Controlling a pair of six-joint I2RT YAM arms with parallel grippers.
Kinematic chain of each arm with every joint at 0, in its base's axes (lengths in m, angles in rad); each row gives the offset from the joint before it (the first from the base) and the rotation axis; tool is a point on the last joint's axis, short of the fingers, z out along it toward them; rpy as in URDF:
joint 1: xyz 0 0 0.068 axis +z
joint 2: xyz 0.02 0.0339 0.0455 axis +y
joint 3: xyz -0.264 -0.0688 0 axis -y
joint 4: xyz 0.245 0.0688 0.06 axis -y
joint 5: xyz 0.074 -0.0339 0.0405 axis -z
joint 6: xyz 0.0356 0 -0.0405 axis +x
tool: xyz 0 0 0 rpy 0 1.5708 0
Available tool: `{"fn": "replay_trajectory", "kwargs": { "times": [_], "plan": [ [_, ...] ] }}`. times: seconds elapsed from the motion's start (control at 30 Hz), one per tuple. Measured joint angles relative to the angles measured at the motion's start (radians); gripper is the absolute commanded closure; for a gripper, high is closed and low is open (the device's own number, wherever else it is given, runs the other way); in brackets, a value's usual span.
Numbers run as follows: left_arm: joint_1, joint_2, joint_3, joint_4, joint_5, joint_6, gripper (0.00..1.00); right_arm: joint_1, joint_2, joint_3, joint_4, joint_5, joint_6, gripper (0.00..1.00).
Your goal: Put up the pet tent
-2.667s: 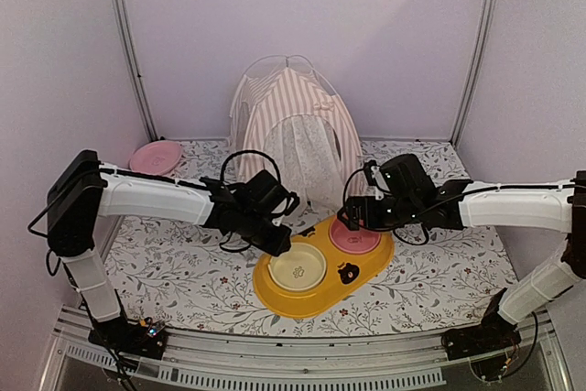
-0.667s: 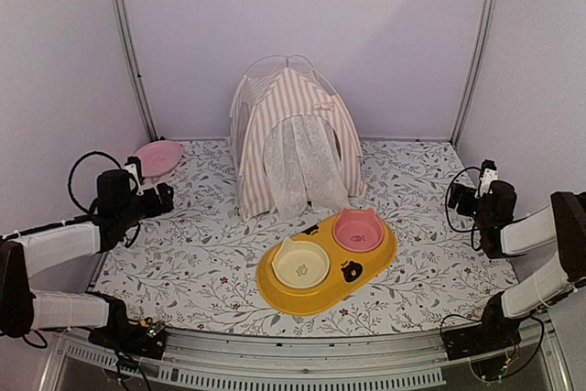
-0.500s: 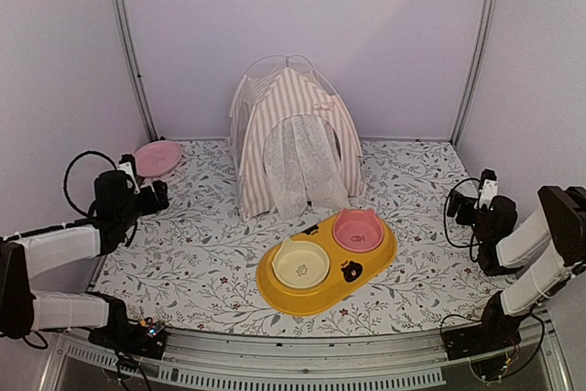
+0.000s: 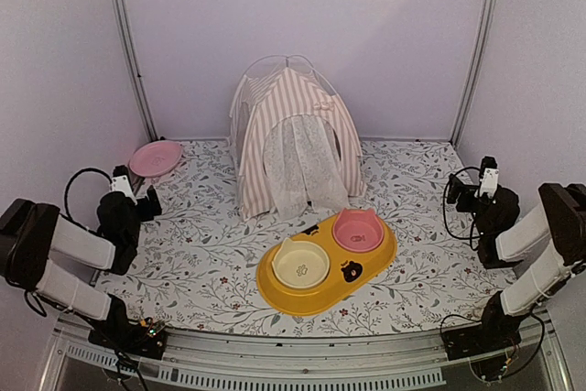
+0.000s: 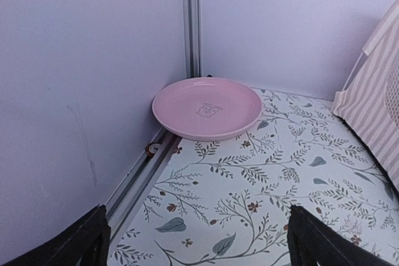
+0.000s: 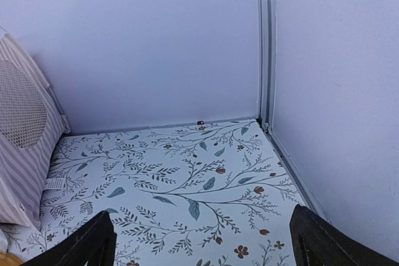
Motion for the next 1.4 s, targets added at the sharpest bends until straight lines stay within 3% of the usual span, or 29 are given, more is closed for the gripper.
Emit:
{"fn": "replay_trajectory", "kwargs": {
  "times": [0.1,0.37,1.4],
  "plan": [
    [0.002,0.089,0.008,0.150,-0.029,0.016,0.01,0.002,0.004,0.029,-0.014,-0.043,-0.020,0.01],
    [0.006,0.179,0.035,0.308,0.046,0.067,0.01,0.003,0.004,0.039,-0.042,-0.105,-0.056,0.01],
    [0.007,0.203,0.035,0.336,0.115,0.105,0.01,0.003,0.004,0.039,-0.051,-0.122,-0.061,0.01]
  ]
}}
